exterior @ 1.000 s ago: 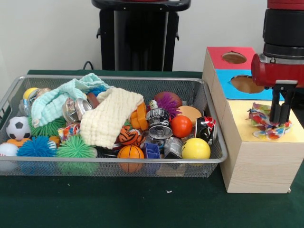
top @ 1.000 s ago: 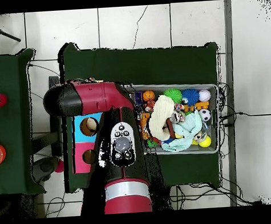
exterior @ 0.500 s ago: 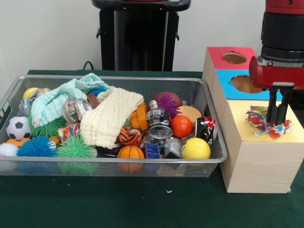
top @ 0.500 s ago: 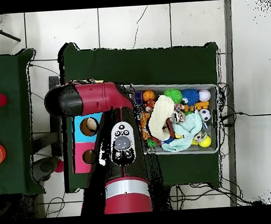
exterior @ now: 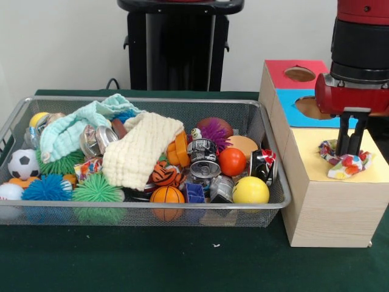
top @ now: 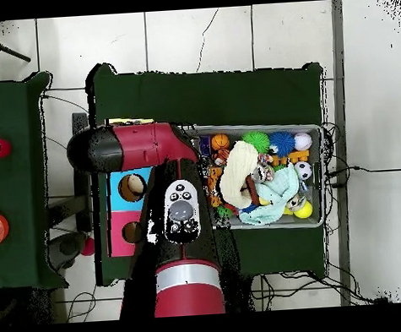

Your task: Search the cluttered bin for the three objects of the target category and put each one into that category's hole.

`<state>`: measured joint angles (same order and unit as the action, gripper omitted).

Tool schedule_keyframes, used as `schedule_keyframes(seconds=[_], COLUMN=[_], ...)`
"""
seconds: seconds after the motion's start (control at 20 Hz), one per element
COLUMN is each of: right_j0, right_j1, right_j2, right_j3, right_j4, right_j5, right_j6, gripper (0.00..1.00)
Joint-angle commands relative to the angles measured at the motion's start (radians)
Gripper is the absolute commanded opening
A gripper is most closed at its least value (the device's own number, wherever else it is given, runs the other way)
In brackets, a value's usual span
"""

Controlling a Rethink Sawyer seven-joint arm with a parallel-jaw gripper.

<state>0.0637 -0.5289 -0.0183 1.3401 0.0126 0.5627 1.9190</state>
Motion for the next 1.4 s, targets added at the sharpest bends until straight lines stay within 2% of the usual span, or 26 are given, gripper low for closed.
schedule_keyframes(seconds=[0.05,0.65,0.85,1.1,1.2,1.4], right_j0=[0.002,0.008,0.012,0.016,0.017,0.015], right_j1=[0.081,0.189,0.242,0.364,0.362,0.323], right_j2=[0.045,0.038,0.023,0.003,0.000,0.006], right_j3=[0.066,0.030,0.022,-0.030,-0.031,-0.025], right_j4=[-0.009,-0.030,-0.053,-0.088,-0.088,-0.076], right_j5=[0.115,-0.009,-0.099,-0.252,-0.244,-0.145], right_j6=[0.085,0.103,0.110,0.102,0.090,0.048], gripper=[0.00,0.00,0.00,0.00,0.00,0.00])
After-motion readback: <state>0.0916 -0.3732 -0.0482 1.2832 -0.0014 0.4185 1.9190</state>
